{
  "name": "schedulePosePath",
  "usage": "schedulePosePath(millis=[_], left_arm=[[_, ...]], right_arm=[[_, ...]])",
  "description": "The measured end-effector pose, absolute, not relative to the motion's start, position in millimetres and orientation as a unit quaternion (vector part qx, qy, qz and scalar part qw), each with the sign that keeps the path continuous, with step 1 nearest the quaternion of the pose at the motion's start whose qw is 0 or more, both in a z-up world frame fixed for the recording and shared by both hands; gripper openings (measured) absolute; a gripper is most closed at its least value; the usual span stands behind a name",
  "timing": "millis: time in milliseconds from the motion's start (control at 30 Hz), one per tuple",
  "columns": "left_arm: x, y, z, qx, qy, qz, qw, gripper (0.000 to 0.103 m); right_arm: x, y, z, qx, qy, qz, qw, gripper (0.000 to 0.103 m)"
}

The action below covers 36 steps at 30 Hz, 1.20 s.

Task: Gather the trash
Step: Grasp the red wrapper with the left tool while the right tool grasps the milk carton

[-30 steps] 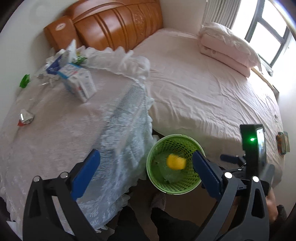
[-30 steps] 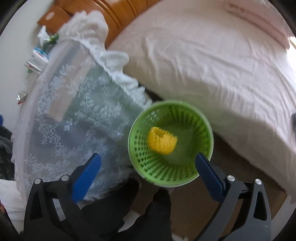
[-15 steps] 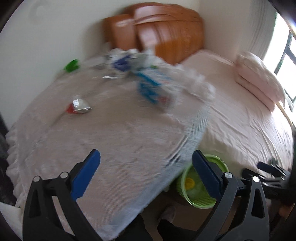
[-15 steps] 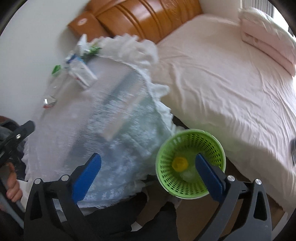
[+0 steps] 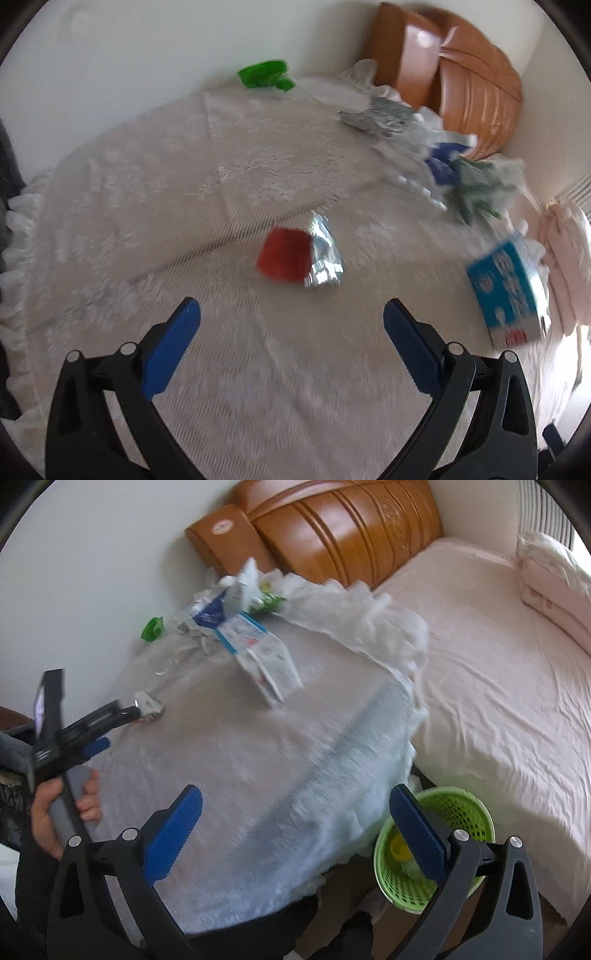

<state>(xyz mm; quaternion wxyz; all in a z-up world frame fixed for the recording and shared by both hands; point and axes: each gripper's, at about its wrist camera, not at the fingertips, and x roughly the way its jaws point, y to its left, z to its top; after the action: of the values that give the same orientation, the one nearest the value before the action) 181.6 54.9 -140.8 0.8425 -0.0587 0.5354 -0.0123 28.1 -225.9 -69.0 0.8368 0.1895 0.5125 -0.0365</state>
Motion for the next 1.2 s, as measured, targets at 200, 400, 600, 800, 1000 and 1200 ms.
schedulePosePath(millis=[200,400,600,800,1000,1200], left_arm=[[211.0,43.0,-166.2,-0.041,0.562,-0.02,0.826,0.074],[220.0,44.7,-170.2,-0.037,0.56,-0.025,0.827,0.039],[216.6,48.3,-156.7,-0.031,0.547,-0.042,0.835,0.036],[191.3,53.2,-128.0,-0.018,0.525,-0.059,0.849,0.036],[152.9,48.2,-102.8,0.0,0.511,-0.074,0.856,0.036],[110.1,13.0,-83.7,0.019,0.509,-0.132,0.85,0.036]], right_arm=[[64.6,-205.4,-68.1,0.177,0.508,-0.041,0.842,0.101],[93.9,-195.6,-70.6,0.139,0.504,-0.037,0.851,0.101],[148.9,-185.7,-85.7,0.027,0.517,-0.018,0.855,0.101],[192.2,-186.6,-110.1,-0.005,0.542,0.002,0.84,0.07],[184.4,-190.2,-113.3,0.035,0.551,0.021,0.834,0.047],[121.3,-216.3,-88.6,0.102,0.521,0.019,0.847,0.047]])
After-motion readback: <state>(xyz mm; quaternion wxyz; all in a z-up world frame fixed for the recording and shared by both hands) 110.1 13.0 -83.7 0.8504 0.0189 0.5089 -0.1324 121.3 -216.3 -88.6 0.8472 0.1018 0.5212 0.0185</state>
